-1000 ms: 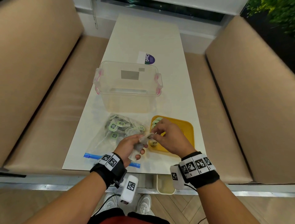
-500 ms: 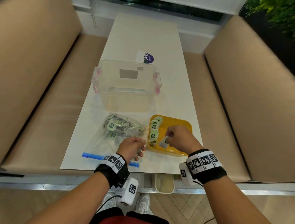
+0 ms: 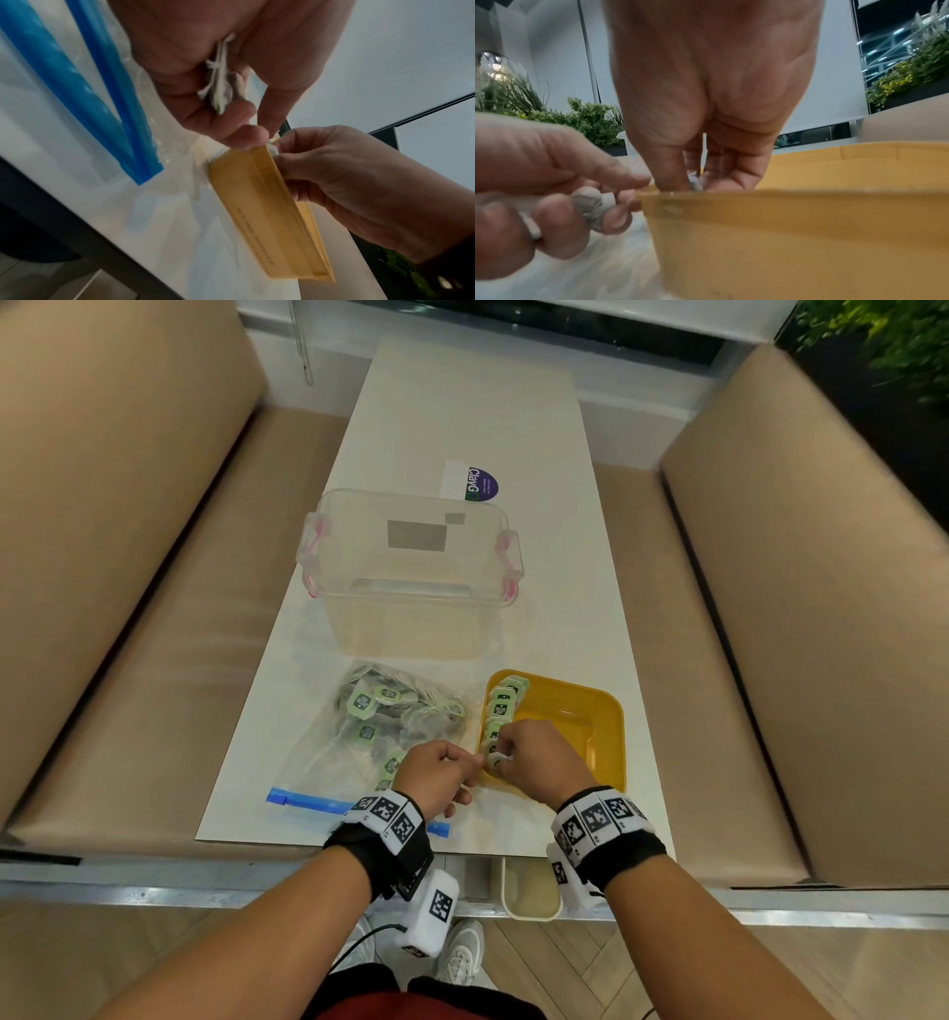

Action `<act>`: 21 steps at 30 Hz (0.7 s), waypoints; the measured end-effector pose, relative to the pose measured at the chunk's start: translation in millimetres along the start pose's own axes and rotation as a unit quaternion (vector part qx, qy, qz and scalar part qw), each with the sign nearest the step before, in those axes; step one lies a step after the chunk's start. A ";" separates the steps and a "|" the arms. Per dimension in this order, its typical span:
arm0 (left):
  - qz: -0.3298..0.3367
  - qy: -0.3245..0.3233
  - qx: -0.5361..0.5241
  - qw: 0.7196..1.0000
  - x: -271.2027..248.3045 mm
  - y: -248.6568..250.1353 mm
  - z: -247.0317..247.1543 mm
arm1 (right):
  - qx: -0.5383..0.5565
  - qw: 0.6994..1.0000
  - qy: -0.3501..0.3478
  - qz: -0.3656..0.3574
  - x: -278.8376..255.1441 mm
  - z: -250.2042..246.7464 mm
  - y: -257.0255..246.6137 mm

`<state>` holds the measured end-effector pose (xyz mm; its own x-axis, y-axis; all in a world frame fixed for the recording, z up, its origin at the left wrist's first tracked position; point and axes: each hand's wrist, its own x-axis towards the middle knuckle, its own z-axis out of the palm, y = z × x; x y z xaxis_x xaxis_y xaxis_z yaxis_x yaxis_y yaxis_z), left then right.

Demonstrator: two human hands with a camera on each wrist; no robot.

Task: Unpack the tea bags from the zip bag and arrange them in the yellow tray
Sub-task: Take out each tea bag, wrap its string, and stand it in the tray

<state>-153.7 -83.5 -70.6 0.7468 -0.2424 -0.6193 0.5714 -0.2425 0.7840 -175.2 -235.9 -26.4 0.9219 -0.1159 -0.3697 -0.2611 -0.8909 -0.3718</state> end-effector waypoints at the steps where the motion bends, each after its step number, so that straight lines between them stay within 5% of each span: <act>1: 0.000 0.001 0.001 1.000 -0.1 -0.1 0.2 | -0.003 1.000 0.006 0.004 0.8 1.4 -1.1; 21: -0.013 -0.001 0.001 1.000 -5.4 2.0 -0.1 | 0.014 0.999 0.041 0.010 13.6 16.3 -1.2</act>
<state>-156.5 -82.6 -65.7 0.7307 -0.2379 -0.6399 0.5901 -0.2513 0.7672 -167.0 -229.3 -44.8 0.9366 -0.1702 -0.3064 -0.2865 -0.8753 -0.3895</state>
